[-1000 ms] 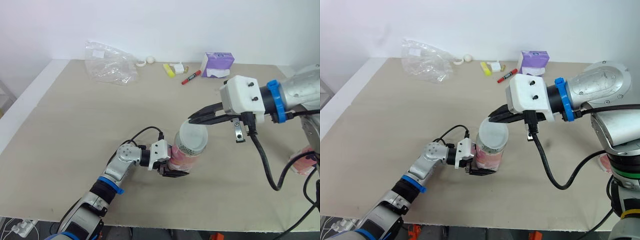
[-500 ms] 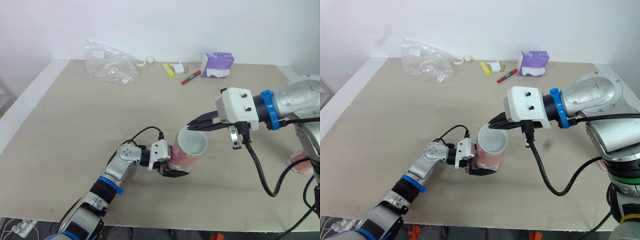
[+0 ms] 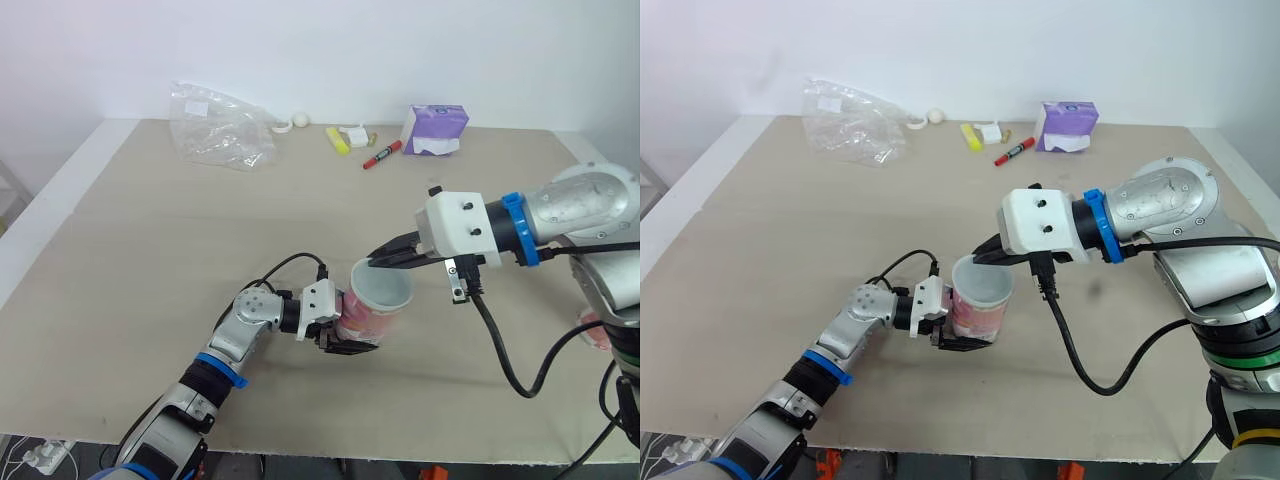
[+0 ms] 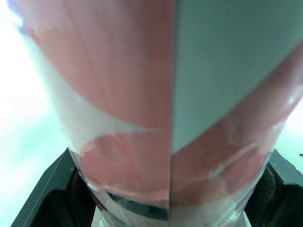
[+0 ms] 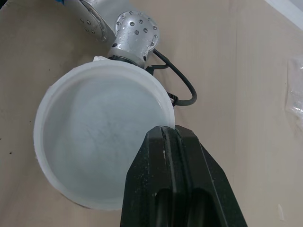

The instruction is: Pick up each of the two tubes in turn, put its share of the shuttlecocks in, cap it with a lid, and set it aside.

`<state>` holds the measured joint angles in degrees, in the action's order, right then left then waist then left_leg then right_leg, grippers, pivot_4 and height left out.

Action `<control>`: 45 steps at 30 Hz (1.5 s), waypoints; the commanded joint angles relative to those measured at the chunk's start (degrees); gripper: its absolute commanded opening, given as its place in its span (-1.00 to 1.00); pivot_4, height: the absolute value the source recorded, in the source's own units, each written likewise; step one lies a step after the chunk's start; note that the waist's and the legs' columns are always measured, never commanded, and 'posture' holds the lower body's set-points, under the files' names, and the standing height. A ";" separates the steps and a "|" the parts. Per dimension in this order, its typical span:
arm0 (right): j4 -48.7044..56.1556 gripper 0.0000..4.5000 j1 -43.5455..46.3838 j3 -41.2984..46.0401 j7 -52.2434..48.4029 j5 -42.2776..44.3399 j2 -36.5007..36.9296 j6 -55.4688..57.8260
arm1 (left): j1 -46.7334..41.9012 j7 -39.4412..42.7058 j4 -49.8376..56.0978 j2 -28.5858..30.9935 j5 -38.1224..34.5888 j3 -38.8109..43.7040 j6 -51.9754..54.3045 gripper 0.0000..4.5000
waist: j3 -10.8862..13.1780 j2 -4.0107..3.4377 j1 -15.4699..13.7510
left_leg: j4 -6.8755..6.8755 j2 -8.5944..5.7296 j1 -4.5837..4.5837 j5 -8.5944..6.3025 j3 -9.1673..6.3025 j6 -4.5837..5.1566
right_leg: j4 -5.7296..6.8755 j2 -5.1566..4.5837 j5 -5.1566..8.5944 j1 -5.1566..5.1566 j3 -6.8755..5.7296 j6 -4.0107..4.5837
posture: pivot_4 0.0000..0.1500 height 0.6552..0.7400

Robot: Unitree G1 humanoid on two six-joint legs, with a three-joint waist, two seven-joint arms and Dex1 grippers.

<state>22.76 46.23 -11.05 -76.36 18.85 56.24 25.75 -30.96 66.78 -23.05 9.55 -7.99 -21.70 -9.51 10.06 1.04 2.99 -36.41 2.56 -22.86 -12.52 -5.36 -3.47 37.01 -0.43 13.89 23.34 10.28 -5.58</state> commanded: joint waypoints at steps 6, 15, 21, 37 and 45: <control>0.96 -0.13 0.80 0.21 -1.07 -0.05 -0.31 -0.05 | 0.98 -0.62 -1.49 1.09 1.35 -0.08 1.68 0.60 | 0.00 0.00 0.00 | 0.00 0.00 0.00 0.00 0.00 0.00 | 0.00 0.00 0.00 0.00 0.00 0.00 | 1.00 1.00; 0.29 0.45 2.72 7.50 1.93 6.70 0.20 6.86 | 1.06 -0.53 -1.20 1.31 1.38 -0.07 1.90 0.60 | 0.01 0.01 0.00 | 0.00 0.00 0.00 0.00 0.00 0.00 | 0.00 0.00 0.00 0.01 0.00 0.00 | 1.00 1.00; 2.96 0.45 0.26 11.73 3.57 13.94 0.57 13.99 | 1.15 -0.50 -0.98 1.37 1.17 0.04 2.11 0.60 | 0.01 0.01 0.03 | 0.01 0.00 0.00 0.00 0.00 0.00 | 0.00 0.00 0.01 0.01 0.00 0.01 | 1.00 1.00; 4.73 -0.94 -8.71 3.71 7.10 10.26 -0.96 13.82 | 1.25 -1.05 -0.41 1.48 1.09 0.28 2.74 0.60 | 0.00 0.02 0.07 | 0.00 0.01 0.02 0.00 0.01 0.00 | 0.00 0.02 0.00 0.00 0.01 0.00 | 1.00 1.00; 3.00 -0.94 -5.72 -2.17 5.99 6.62 -1.54 13.75 | 1.35 -1.46 -0.35 1.67 1.16 0.44 2.89 0.60 | -0.04 0.04 0.82 | 0.00 0.02 0.13 0.00 0.02 0.00 | 0.00 0.02 -0.01 -0.06 0.01 0.01 | 1.00 1.00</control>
<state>26.54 41.20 -10.53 -69.96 27.61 54.55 38.78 -30.59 66.28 -22.00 10.27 -8.13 -21.38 -7.67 10.02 1.08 3.81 -36.41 2.59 -22.71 -12.52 -5.34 -3.47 37.01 -0.41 13.88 23.27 10.29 -5.57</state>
